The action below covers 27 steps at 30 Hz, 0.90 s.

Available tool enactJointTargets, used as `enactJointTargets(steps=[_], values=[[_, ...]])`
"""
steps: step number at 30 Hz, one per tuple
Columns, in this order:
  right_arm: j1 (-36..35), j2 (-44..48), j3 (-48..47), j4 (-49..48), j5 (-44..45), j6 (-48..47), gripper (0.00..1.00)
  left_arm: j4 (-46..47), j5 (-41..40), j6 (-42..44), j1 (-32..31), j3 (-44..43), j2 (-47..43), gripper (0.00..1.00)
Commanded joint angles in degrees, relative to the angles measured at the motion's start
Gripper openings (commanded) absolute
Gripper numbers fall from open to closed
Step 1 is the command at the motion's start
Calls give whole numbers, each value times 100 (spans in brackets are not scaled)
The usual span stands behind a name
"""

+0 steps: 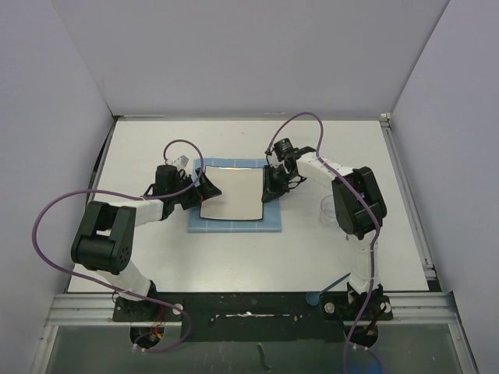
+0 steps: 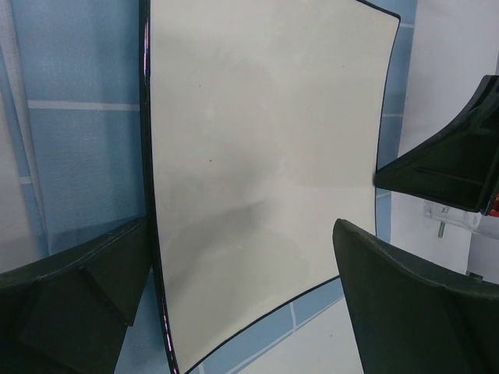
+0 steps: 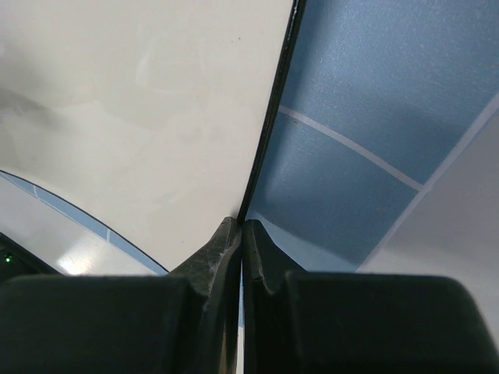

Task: Set the dinner table for one person
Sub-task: Adjust the plate on the napkin.

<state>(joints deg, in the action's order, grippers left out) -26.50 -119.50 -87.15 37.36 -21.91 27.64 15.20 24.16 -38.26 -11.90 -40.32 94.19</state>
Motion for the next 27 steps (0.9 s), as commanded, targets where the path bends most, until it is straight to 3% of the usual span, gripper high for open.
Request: enactJointTargets(steps=[1,27], values=[[-37,140,25,-133,-15,-27,0,183,212,16,-92,19,-302,97],[-293,705,699,-257,152,110,0,27,102,57,-199,184,-697,97]])
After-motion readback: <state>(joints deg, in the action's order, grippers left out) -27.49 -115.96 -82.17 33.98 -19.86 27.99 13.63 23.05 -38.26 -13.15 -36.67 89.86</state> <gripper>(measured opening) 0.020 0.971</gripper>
